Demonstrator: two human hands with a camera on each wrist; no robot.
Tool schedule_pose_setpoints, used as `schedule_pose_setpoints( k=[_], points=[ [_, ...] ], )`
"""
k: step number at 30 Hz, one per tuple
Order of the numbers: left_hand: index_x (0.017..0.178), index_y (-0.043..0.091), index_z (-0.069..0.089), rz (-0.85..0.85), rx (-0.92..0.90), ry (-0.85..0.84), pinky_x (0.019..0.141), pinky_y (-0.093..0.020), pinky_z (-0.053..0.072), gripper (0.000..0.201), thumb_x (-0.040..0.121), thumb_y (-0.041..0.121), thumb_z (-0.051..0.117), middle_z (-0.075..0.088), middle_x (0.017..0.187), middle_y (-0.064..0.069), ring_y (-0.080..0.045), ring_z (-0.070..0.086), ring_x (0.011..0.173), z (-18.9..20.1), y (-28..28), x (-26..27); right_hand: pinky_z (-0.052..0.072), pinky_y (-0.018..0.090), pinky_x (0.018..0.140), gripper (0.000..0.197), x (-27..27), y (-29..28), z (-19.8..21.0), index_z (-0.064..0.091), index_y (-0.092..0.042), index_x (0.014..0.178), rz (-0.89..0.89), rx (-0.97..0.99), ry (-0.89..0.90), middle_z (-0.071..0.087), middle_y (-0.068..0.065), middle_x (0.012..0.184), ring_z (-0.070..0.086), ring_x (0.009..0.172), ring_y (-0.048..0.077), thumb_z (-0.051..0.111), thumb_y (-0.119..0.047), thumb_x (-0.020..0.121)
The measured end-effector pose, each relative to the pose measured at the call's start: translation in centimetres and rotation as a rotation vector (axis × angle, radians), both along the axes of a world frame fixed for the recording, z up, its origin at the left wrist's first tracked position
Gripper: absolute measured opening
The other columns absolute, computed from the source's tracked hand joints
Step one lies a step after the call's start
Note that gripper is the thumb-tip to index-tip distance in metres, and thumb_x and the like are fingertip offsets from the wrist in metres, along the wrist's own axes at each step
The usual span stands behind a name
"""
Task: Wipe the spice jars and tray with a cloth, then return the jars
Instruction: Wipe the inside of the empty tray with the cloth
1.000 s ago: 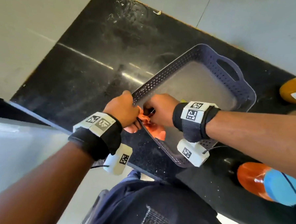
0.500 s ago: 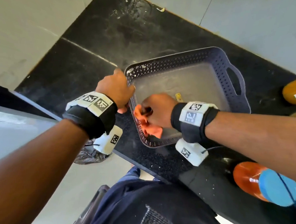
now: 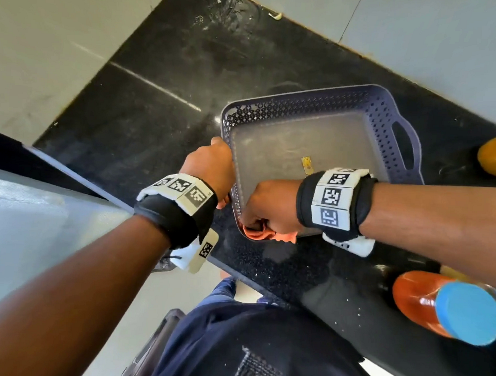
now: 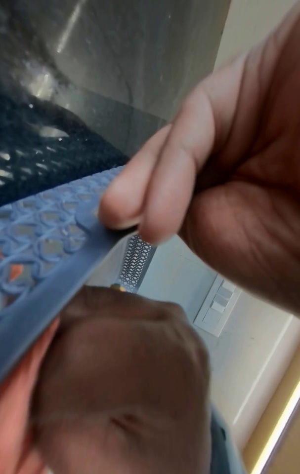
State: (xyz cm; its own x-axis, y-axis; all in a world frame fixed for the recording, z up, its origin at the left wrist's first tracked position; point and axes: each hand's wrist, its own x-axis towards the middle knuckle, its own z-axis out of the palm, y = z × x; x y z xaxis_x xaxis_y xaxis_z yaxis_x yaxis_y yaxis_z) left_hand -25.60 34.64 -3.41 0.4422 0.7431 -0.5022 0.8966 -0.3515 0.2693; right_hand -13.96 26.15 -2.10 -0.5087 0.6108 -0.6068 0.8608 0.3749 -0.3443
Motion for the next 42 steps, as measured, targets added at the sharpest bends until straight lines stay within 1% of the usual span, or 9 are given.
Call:
schedule_pose_setpoints(
  k=[5,9,15,18,22,27,32,37,42],
  points=[
    [0.108,-0.002,0.048,-0.074,0.122,0.02,0.069,-0.044,0.043,0.018,0.093,0.005,0.055,0.067,0.109,-0.03,-0.052,0.064,0.101,0.0,1.3,-0.3,0.028,0.024,0.049,0.021,1.6,0.6,0.2,0.051,-0.018,0.075,0.367,-0.113,-0.251,0.047,-0.003,0.066,0.048,0.071,0.023,0.056,-0.003,0.088],
    [0.111,0.0,0.049,-0.032,0.121,-0.026,0.079,-0.049,0.05,0.021,0.095,0.012,0.055,0.066,0.111,-0.03,-0.052,0.063,0.103,0.0,2.6,-1.0,0.036,0.025,0.066,0.025,4.6,-0.4,-0.4,0.068,-0.018,0.092,0.042,-0.093,-0.143,0.068,0.0,0.091,0.053,0.081,0.02,0.054,-0.001,0.081],
    [0.107,0.008,0.049,0.079,-0.018,-0.119,0.082,-0.042,0.052,0.041,0.094,0.046,0.055,0.071,0.1,-0.02,-0.042,0.068,0.093,-0.1,1.5,-1.9,0.038,0.023,0.073,0.028,0.7,1.1,-1.7,0.07,-0.022,0.101,-0.321,-0.019,0.114,0.07,-0.004,0.097,0.052,0.082,0.014,0.059,-0.004,0.084],
    [0.103,0.006,0.042,0.037,0.02,-0.085,0.073,-0.038,0.042,0.033,0.095,0.032,0.059,0.066,0.109,-0.027,-0.048,0.064,0.1,-0.3,0.8,-2.1,0.047,0.029,0.079,0.025,-1.5,2.2,-2.3,0.069,-0.021,0.101,-0.327,0.046,0.197,0.068,-0.005,0.099,0.054,0.085,0.019,0.055,-0.005,0.087],
    [0.098,0.007,0.035,-0.009,0.106,-0.057,0.069,-0.041,0.04,0.022,0.094,0.017,0.054,0.067,0.107,-0.029,-0.05,0.064,0.098,-1.1,1.6,-1.5,0.037,0.024,0.071,0.035,-0.7,1.3,-1.3,0.071,-0.017,0.108,-0.184,0.086,0.146,0.07,-0.001,0.101,0.057,0.088,0.021,0.053,0.002,0.085],
    [0.107,0.003,0.04,-0.023,0.162,-0.036,0.068,-0.043,0.043,0.021,0.093,0.012,0.052,0.068,0.102,-0.027,-0.049,0.065,0.094,-1.6,3.1,-1.5,0.034,0.024,0.066,0.031,5.0,-1.3,-0.6,0.069,-0.016,0.088,-0.087,-0.139,-0.052,0.058,-0.004,0.076,0.052,0.075,0.022,0.051,0.007,0.076],
    [0.111,0.001,0.042,-0.017,0.212,-0.012,0.069,-0.045,0.043,0.024,0.095,0.013,0.053,0.066,0.105,-0.029,-0.051,0.064,0.097,-1.4,4.3,-1.7,0.034,0.023,0.062,0.027,8.7,-3.5,0.1,0.072,-0.011,0.09,-0.115,-0.201,-0.191,0.071,0.005,0.089,0.052,0.075,0.019,0.053,0.004,0.077],
    [0.112,0.001,0.041,-0.018,0.226,-0.024,0.068,-0.045,0.043,0.022,0.096,0.012,0.052,0.066,0.105,-0.029,-0.051,0.065,0.096,-1.5,4.1,-1.1,0.049,0.026,0.072,0.026,3.5,-0.5,-0.7,0.071,-0.015,0.087,-0.247,-0.088,-0.015,0.073,0.001,0.09,0.061,0.08,0.019,0.055,0.002,0.077],
    [0.118,-0.001,0.041,-0.003,0.216,-0.015,0.071,-0.045,0.042,0.027,0.095,0.009,0.05,0.064,0.11,-0.031,-0.052,0.063,0.102,-1.1,3.9,-0.3,0.042,0.025,0.071,0.03,-1.3,3.8,-0.5,0.061,-0.025,0.078,-0.353,0.069,0.182,0.066,-0.006,0.084,0.056,0.08,0.017,0.051,0.003,0.081]
  ],
)
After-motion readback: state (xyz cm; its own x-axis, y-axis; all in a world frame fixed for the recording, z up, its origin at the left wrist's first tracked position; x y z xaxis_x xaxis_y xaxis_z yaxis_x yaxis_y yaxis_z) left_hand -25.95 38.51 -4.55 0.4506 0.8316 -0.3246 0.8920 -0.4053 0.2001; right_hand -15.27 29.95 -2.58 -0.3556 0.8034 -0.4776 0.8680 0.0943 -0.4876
